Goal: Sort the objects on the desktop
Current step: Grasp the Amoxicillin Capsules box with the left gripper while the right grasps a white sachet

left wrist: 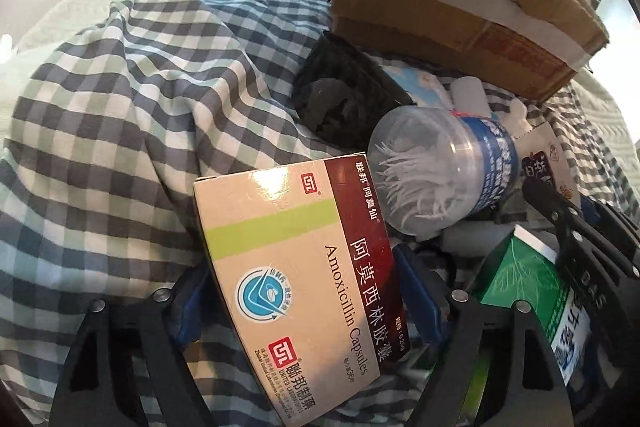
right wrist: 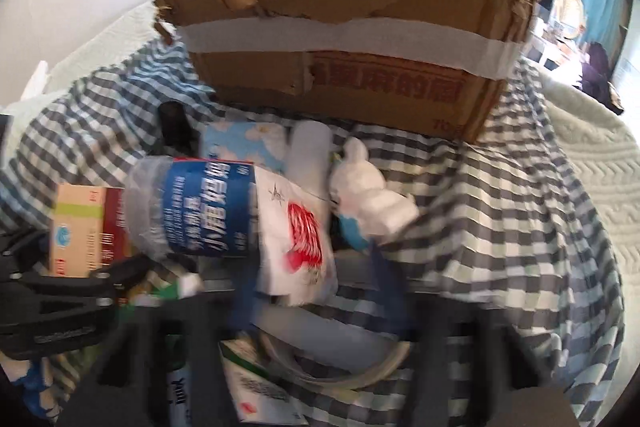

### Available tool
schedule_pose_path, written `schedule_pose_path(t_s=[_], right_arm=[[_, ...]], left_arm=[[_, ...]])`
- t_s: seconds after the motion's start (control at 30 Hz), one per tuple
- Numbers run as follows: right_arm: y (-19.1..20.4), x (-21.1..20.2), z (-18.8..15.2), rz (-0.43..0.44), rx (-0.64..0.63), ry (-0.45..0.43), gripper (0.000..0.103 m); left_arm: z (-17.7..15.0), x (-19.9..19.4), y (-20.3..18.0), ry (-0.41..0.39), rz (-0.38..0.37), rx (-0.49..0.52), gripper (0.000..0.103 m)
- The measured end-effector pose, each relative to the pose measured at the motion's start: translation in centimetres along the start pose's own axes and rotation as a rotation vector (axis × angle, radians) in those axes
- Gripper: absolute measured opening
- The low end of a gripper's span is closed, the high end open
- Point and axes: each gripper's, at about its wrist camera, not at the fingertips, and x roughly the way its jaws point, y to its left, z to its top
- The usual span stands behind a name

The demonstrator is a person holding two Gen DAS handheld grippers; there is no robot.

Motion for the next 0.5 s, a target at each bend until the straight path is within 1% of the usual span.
schedule_pose_path(t_s=[0.03,0.07,0.1,0.13,0.27,0.3,0.4,0.43,0.47,0.5], right_arm=[[-0.2,-0.1,-0.1,0.003,0.008,-0.002,0.023],[-0.3,-0.2,-0.2,-0.006,0.008,-0.003,0.016],[-0.3,-0.4,-0.2,-0.022,0.008,-0.007,0.011],[-0.3,-0.6,-0.3,-0.035,0.008,-0.011,0.004],[-0.7,-2.6,-0.6,-0.043,0.019,-0.058,0.004],[-0.8,-3.2,-0.7,-0.042,0.023,-0.073,0.004],[-0.8,-4.5,-0.4,-0.033,0.034,-0.113,0.004],[-0.8,-4.9,-0.5,-0.023,0.035,-0.123,0.004],[-0.7,-5.3,-0.6,-0.021,0.036,-0.139,0.004],[-0.5,-5.7,-0.5,-0.029,0.035,-0.157,0.004]], left_arm=[[-0.3,-0.3,0.0,-0.007,0.001,0.005,0.083],[-0.4,-0.5,-0.1,-0.011,0.001,0.009,0.083],[-0.5,-0.9,0.0,-0.019,0.001,0.015,0.083],[-0.6,-1.3,0.0,-0.028,0.000,0.020,0.083],[-1.0,-3.0,0.0,-0.080,-0.009,0.049,0.083],[-1.1,-3.8,-0.1,-0.105,-0.012,0.062,0.083],[-1.0,-5.0,0.7,-0.160,-0.049,0.082,0.083],[0.0,-5.4,0.0,-0.177,-0.051,0.089,0.083],[1.3,-5.4,0.6,-0.193,-0.045,0.096,0.083],[1.8,-5.7,0.7,-0.212,-0.041,0.100,0.083]])
